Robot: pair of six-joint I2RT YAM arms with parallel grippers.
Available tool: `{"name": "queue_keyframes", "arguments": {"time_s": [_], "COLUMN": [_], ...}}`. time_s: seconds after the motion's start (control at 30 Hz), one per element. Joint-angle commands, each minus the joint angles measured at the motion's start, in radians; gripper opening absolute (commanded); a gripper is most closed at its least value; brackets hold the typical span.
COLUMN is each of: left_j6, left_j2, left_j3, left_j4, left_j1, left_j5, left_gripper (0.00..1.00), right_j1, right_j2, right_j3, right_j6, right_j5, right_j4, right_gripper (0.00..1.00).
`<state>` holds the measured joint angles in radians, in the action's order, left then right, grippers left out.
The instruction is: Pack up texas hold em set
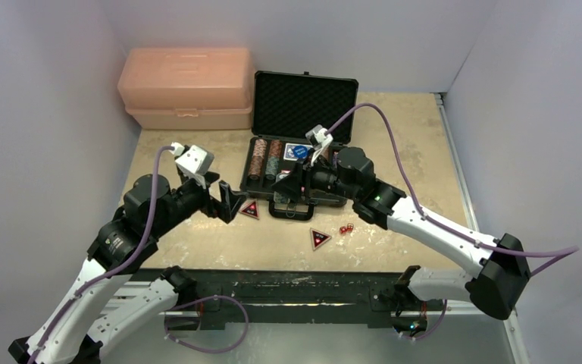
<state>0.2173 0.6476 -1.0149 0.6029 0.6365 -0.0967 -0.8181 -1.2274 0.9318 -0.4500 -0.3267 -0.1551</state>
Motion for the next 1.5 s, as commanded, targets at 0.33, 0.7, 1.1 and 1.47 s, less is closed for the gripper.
{"name": "queue_keyframes", "arguments": {"time_s": [0.33, 0.7, 1.1, 1.47], "left_j6": [-0.068, -0.068, -0.078, -0.085], "left_j2": [-0.054, -0.080, -0.080, -0.097], "left_j3": [0.077, 0.083, 0.088, 0.094], "left_j4": [0.154, 0.170, 0.170, 0.170], "left_j1": [0.001, 0.001, 0.002, 0.000], "left_j5": [0.421, 0.462, 0.454, 0.471], "left_gripper": [0.97, 0.96, 0.96, 0.96], "right_j1": [-0.003, 0.071, 0.181, 0.199], "right_j2": [0.056, -0.056, -0.207, -0.368], "right_j3": [0.145, 0.218, 0.268, 0.389], "right_j6": [-0.046, -0.085, -0.104, -0.078], "right_j5": [0.428, 0.494, 0.435, 0.499], "right_j4": [0.357, 0.540, 0.562, 0.609], "right_gripper": [0.00, 0.00, 0.00, 0.00]}}
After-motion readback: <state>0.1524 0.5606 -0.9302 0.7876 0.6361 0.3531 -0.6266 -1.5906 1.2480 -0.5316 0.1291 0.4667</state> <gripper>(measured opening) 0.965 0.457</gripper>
